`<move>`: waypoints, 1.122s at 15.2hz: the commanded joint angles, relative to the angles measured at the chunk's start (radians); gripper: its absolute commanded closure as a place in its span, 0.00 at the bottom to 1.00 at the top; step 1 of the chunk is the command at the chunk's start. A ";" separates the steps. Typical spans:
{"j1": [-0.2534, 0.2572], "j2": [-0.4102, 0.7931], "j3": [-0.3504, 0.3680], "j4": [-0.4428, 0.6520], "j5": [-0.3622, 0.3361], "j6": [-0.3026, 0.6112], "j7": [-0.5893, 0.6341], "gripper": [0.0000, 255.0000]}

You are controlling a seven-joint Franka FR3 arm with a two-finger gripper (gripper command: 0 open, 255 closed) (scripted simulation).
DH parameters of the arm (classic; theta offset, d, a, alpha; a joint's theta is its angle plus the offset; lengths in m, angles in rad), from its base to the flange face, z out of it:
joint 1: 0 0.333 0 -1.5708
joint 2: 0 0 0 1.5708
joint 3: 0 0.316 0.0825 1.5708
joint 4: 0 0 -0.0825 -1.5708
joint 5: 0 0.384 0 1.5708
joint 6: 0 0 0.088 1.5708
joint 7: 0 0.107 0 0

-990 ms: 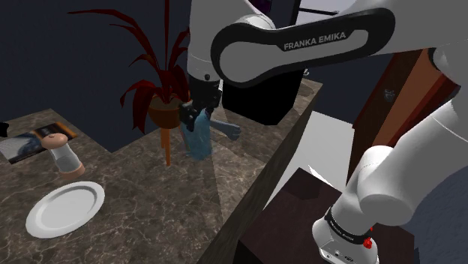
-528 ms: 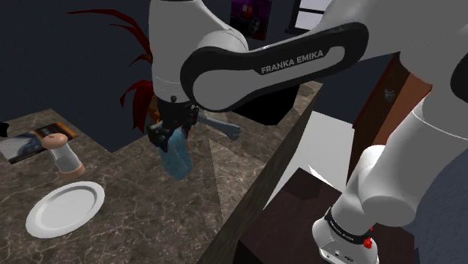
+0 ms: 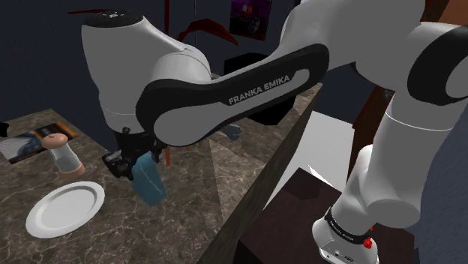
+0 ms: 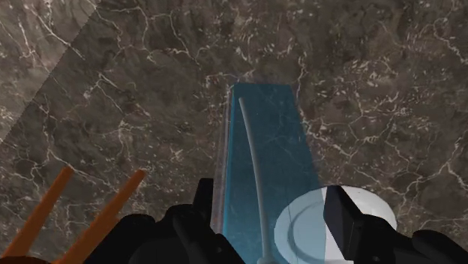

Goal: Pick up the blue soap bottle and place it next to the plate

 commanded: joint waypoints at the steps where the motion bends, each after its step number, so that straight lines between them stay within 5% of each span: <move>1: 0.039 0.072 0.011 0.063 -0.045 -0.011 0.061 1.00; 9: 0.228 0.362 0.000 0.388 -0.187 -0.104 0.214 1.00; 17: 0.235 0.397 -0.013 0.344 -0.210 -0.032 0.241 1.00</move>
